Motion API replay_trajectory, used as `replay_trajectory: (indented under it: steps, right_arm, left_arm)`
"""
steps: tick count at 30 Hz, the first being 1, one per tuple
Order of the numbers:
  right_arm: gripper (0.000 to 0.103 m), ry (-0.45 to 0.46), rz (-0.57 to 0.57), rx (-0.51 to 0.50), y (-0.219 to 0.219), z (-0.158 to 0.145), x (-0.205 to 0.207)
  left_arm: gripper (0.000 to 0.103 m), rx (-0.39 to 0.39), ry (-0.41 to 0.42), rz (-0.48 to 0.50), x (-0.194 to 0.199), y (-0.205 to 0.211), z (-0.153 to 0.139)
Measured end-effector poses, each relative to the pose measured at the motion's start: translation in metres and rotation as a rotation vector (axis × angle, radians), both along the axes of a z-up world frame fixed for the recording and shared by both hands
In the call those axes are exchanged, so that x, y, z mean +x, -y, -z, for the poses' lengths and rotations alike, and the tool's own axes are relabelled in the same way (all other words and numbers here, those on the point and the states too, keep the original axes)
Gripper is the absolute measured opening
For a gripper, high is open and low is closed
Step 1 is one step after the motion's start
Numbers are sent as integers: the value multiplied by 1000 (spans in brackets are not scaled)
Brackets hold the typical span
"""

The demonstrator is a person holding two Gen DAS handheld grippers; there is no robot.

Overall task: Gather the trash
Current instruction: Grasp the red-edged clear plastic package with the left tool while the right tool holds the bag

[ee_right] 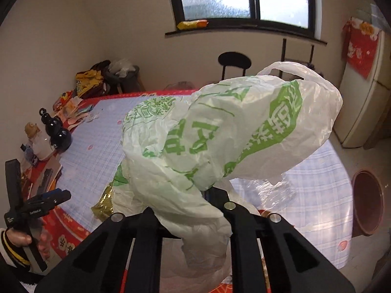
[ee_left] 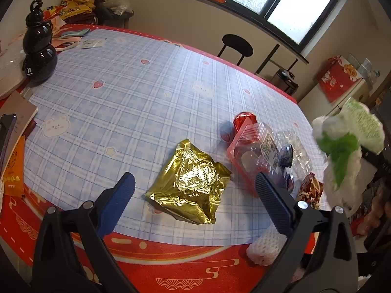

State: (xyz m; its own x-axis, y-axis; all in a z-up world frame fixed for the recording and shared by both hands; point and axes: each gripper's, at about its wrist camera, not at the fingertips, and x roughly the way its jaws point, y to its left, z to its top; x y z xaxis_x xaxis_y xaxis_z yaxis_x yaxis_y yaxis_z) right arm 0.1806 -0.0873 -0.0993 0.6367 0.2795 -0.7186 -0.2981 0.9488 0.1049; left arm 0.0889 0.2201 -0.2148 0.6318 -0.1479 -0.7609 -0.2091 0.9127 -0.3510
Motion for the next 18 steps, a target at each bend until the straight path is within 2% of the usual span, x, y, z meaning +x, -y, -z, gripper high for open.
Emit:
replay_trajectory:
  steps: [3,8,12,18]
  right_arm:
    - [13,22,70,-21,17,0,3]
    - [13,-50,124,-16,36,20,3]
    - [13,-71,132,-15,39,29,0]
    - [13,-73,160,-25,48,31,-7]
  left_arm:
    - [96,3,-16,31,5,9,6]
    - [96,-11,-10,109,24,32,10]
    - [96,-50,-13,184,59,52,18]
    - [96,-147,-55,219,120,66,44]
